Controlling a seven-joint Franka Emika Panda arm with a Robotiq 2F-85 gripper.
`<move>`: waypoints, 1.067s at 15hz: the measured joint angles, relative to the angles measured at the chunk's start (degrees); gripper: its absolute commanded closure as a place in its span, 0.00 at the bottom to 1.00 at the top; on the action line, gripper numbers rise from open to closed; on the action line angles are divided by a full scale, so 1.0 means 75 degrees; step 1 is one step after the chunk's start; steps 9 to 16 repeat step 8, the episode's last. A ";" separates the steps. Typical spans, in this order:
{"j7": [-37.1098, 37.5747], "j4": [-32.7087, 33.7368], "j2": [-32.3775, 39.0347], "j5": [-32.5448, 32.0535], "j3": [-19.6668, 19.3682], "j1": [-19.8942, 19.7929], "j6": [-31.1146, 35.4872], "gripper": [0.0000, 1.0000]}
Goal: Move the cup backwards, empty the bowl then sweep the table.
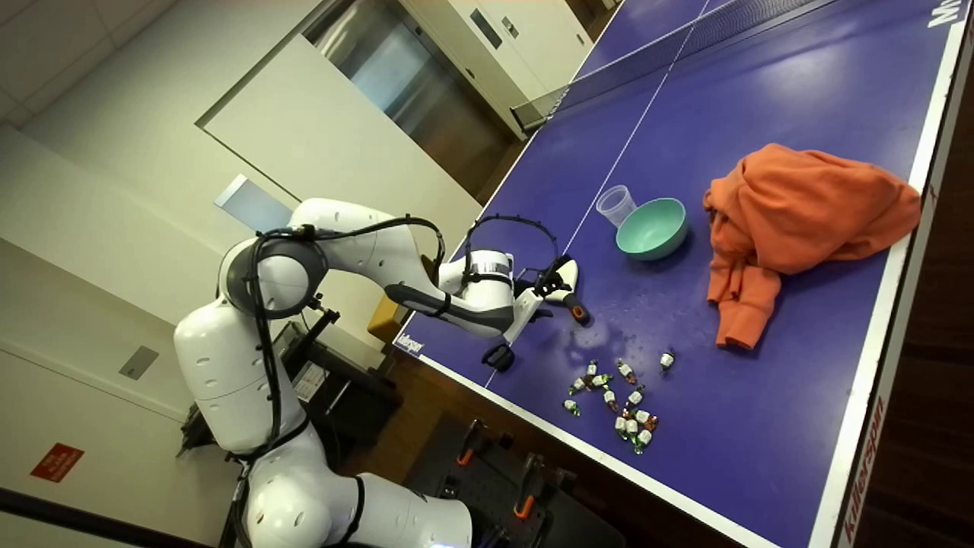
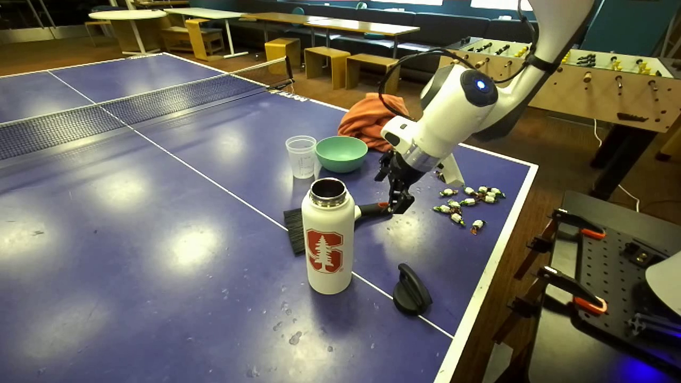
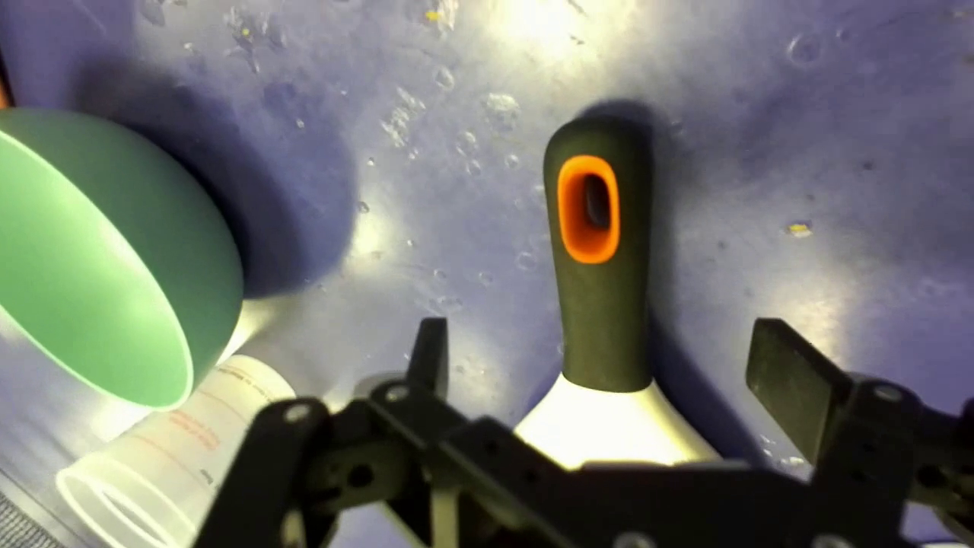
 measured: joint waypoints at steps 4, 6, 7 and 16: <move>-0.2166 -0.0863 -0.0451 0.2743 -0.0376 -0.0021 0.0162 0.00; -0.3273 -0.1252 -0.0569 0.4123 -0.0344 -0.0058 0.0129 0.00; -0.3838 -0.1400 -0.0616 0.4801 -0.0212 -0.0131 0.0065 0.00; -0.4337 -0.1508 -0.0666 0.5415 -0.0031 -0.0226 -0.0015 0.00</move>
